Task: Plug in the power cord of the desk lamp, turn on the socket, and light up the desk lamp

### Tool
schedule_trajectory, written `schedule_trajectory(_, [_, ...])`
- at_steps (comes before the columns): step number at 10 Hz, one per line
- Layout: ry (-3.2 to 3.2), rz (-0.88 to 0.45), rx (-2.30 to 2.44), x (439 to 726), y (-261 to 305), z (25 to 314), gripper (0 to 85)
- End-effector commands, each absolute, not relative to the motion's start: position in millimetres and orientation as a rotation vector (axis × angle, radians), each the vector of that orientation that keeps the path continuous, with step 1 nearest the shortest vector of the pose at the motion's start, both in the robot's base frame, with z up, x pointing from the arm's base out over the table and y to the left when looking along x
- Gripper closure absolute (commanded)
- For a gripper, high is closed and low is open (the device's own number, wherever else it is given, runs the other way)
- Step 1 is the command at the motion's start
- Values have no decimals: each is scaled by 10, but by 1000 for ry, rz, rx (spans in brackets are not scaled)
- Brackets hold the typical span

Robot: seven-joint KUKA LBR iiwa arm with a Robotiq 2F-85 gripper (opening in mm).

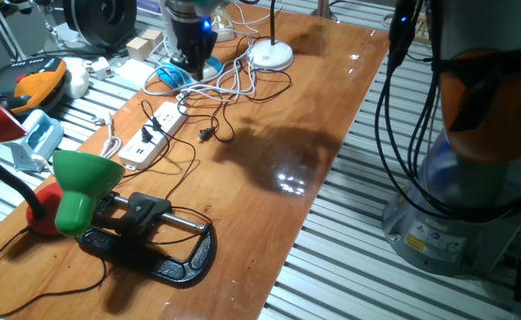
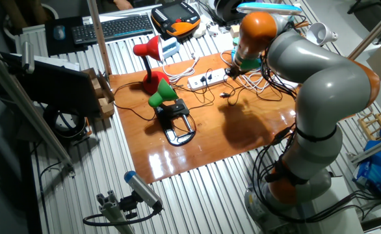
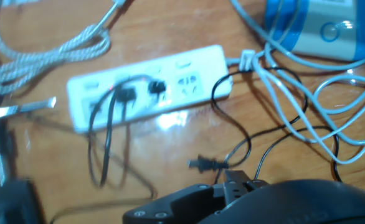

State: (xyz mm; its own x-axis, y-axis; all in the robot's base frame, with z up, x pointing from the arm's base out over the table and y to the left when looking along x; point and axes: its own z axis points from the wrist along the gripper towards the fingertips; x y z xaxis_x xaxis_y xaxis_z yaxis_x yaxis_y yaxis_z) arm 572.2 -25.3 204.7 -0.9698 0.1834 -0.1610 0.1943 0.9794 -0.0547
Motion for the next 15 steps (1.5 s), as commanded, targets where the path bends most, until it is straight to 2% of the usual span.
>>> schedule_trajectory(1, [2960,-110,287,5783,-283,2030,850])
schedule_trajectory(3, [2962,-89,296,5871,-311,2041,850])
schedule_trajectory(6, [2962,-11,341,5864,-323,2033,850])
schedule_trajectory(12, [2988,61,234,5862,-331,2034,850])
schedule_trajectory(15, [3033,47,234,5862,-331,2034,850])
